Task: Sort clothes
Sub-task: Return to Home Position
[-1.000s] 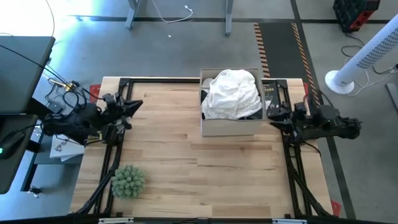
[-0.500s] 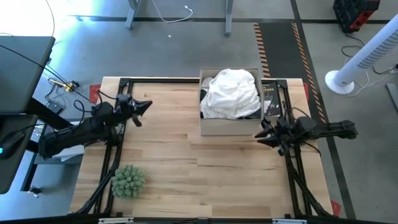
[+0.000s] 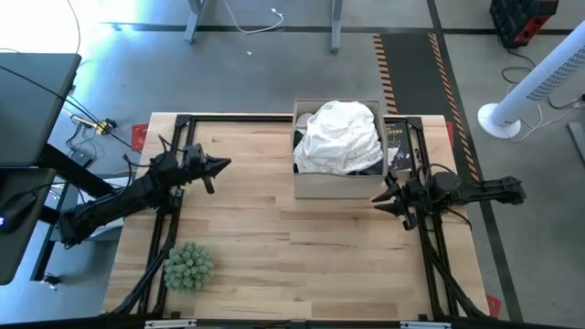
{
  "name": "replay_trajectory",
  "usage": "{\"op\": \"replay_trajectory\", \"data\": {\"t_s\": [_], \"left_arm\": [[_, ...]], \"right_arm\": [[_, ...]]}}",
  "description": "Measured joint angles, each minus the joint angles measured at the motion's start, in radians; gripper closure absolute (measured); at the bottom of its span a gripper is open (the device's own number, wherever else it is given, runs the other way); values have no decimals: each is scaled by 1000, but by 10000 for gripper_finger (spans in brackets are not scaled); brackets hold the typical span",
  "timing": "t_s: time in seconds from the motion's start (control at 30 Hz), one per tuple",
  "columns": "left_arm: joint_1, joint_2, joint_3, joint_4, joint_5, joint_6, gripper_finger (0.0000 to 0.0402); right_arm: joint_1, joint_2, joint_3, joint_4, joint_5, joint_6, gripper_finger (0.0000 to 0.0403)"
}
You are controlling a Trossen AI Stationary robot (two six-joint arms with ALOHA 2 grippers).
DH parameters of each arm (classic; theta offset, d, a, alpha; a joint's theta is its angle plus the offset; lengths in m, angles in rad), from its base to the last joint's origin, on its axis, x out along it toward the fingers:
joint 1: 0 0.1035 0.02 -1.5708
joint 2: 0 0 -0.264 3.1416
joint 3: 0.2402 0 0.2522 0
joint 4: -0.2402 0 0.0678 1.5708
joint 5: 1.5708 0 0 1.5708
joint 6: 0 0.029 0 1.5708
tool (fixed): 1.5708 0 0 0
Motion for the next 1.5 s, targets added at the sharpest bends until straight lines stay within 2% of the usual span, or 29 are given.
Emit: {"op": "replay_trajectory", "data": {"t_s": [0.17, 0.4, 0.5, 0.63, 0.83, 0.97, 1.17, 1.3, 1.5], "left_arm": [[-40, -1, 0, 6, 32, 39, 401], [-205, 0, 0, 26, -177, 122, 401], [-259, -1, 0, 62, -193, 171, 401], [-256, -6, 0, 68, -253, 207, 401], [-239, -89, 2, 92, -111, 111, 401], [-281, -159, 1, -78, -189, 89, 401], [-348, -169, 2, -76, -277, 182, 401], [-349, -141, 2, -79, -276, 235, 401], [-348, -127, 2, -79, -275, 226, 401]], "right_arm": [[0, 0, 0, -5, 7, 27, 320], [0, 0, 0, -2, 89, 51, 321], [0, 0, 0, -1, 100, 51, 321], [0, 0, 0, -1, 120, 43, 321], [0, 0, 0, -42, 121, 41, 321], [0, 0, 0, -61, 121, 55, 321], [0, 1, 0, -54, 184, 103, 321], [0, 1, 0, -54, 178, 140, 321], [0, 1, 0, -54, 174, 126, 321]]}}
